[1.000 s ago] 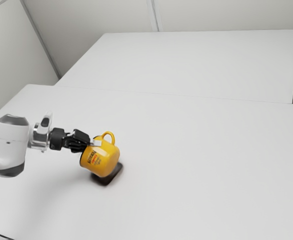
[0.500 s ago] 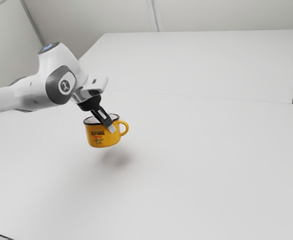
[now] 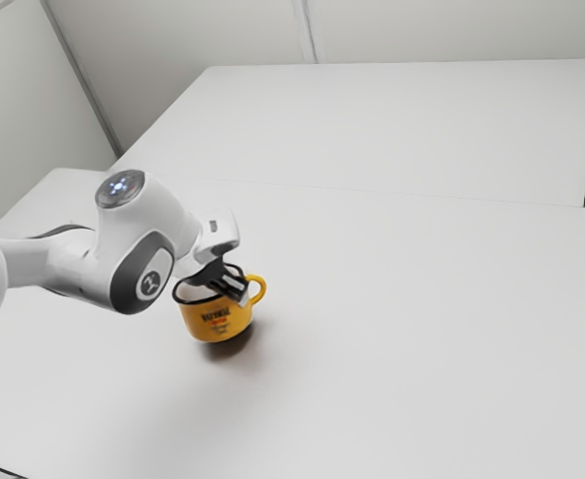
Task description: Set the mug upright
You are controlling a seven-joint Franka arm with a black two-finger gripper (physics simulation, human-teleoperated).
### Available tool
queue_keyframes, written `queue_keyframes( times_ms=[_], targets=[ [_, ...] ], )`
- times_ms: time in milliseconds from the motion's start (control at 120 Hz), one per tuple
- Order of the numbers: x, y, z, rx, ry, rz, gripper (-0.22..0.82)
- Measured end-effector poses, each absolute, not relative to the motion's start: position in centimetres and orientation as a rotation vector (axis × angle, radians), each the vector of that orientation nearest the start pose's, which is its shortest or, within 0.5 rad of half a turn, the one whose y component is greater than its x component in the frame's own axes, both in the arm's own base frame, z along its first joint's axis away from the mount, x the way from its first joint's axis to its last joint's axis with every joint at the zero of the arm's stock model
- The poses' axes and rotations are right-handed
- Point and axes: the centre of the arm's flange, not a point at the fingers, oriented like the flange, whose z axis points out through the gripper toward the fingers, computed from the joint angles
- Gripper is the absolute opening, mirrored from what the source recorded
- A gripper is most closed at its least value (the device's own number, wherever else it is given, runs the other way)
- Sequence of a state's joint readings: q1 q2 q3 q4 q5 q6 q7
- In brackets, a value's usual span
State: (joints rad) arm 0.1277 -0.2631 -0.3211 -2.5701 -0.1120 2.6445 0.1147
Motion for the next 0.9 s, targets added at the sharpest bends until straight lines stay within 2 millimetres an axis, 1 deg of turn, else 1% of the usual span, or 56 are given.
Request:
queue_keyframes(
  times_ms=[100,208,433,450,600,667,742,825,867,900],
  targets=[
    [44.2,-8.4,37.3,-3.103,0.226,-0.499,-0.16],
    [44.0,-8.3,36.3,-3.128,0.111,-0.482,-0.16],
    [44.2,-8.3,35.2,-3.157,-0.074,-0.461,-0.16],
    [44.2,-8.3,35.1,-3.158,-0.085,-0.46,-0.15],
    [44.2,-8.6,34.9,-3.17,-0.155,-0.452,0.19],
    [44.2,-8.6,34.9,-3.172,-0.181,-0.453,0.3],
    [44.2,-8.6,34.9,-3.173,-0.206,-0.454,0.39],
    [44.4,-8.6,35.3,-3.174,-0.229,-0.452,0.46],
    [44.8,-8.6,36.5,-3.175,-0.241,-0.456,0.49],
    [45.4,-8.6,37.9,-3.176,-0.249,-0.466,0.5]
  ],
)
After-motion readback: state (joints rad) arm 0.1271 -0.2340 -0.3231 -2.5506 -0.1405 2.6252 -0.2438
